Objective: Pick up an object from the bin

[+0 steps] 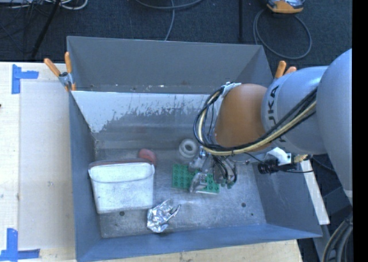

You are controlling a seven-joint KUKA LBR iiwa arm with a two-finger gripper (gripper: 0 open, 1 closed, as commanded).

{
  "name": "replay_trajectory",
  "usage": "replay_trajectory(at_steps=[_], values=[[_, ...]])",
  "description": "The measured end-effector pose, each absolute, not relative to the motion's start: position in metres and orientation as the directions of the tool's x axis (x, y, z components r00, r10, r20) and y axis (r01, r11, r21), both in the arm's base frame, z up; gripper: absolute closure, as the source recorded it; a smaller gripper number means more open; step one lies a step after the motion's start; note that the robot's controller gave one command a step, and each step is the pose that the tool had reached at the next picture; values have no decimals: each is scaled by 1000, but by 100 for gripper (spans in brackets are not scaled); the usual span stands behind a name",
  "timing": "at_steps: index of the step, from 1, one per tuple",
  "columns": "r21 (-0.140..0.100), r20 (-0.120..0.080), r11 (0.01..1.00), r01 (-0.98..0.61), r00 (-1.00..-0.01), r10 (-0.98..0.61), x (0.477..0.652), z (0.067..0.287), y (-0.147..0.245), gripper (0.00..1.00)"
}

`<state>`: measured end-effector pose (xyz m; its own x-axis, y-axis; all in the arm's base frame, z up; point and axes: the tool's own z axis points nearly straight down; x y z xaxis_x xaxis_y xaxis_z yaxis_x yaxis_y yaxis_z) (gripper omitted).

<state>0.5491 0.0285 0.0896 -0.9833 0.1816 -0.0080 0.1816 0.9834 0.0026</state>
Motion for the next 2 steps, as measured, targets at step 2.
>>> replay_trajectory(at_steps=[2], values=[[1,-3,984,177,-984,177,551,156,29,100]])
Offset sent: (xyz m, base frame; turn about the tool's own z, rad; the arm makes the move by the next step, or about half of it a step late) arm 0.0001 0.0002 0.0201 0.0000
